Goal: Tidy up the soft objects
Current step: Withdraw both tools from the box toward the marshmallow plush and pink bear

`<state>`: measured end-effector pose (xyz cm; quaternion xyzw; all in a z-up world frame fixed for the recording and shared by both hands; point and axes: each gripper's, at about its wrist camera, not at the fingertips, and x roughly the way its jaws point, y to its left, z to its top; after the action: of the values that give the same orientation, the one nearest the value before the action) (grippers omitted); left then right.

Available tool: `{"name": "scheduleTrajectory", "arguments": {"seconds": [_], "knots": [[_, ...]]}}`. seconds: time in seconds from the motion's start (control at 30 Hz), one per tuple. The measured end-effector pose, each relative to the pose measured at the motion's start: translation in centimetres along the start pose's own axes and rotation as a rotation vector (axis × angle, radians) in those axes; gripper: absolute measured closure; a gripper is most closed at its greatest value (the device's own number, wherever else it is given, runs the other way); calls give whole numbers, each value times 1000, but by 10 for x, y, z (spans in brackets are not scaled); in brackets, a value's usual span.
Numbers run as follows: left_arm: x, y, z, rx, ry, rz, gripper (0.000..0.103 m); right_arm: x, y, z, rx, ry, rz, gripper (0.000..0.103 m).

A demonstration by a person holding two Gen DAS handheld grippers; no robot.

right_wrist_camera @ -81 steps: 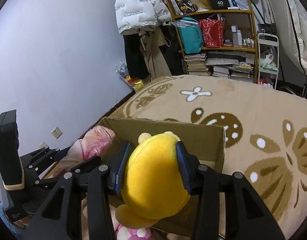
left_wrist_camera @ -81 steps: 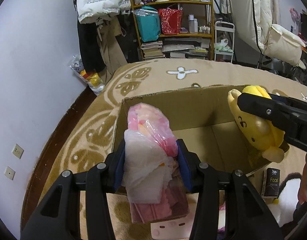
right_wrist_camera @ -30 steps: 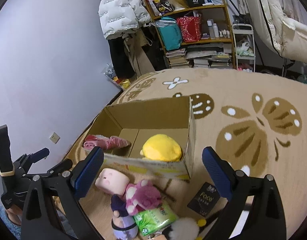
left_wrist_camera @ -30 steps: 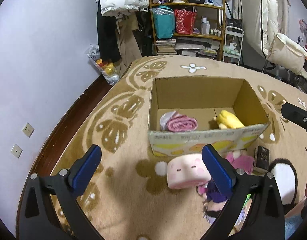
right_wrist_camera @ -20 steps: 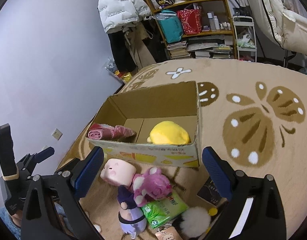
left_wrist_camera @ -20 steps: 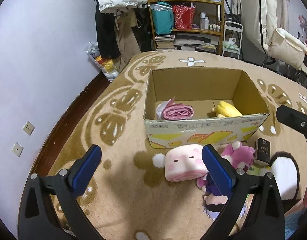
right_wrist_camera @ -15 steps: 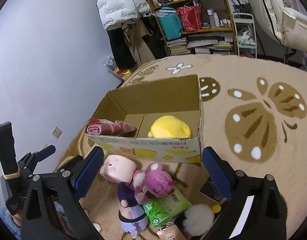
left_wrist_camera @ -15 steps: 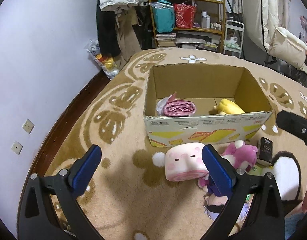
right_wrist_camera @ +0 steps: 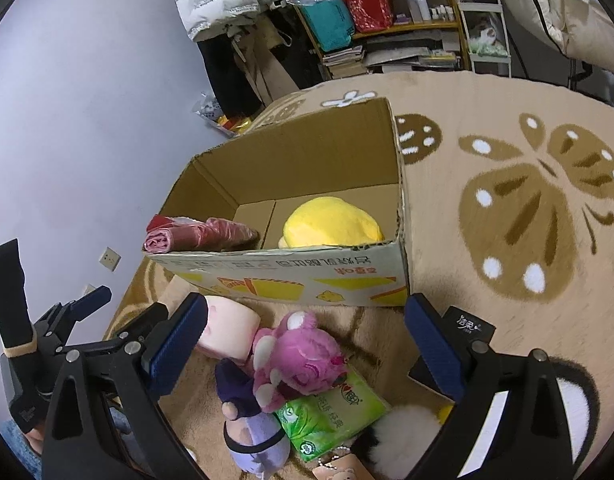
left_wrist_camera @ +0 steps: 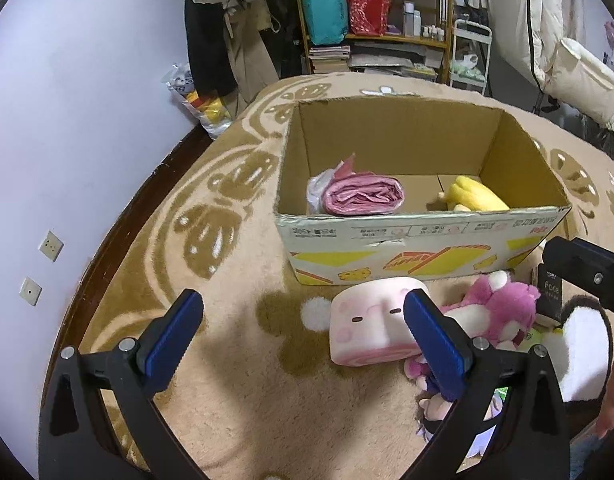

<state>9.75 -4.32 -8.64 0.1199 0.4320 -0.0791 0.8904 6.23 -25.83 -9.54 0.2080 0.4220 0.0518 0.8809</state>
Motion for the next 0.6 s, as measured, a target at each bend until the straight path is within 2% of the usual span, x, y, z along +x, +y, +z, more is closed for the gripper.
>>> {"name": "scheduleTrajectory", "arguments": {"seconds": [0.23,0.4,0.6], "knots": [[16,-9,-3,38,46,7,3,15,-4,-3,25,38,9,0],[17,-10,-4,39,41,40,3,21,-3,-4,26,53,4,0],[25,-9,-4,29,63,21,3,28,-8,-6,39,76,-14,0]]}}
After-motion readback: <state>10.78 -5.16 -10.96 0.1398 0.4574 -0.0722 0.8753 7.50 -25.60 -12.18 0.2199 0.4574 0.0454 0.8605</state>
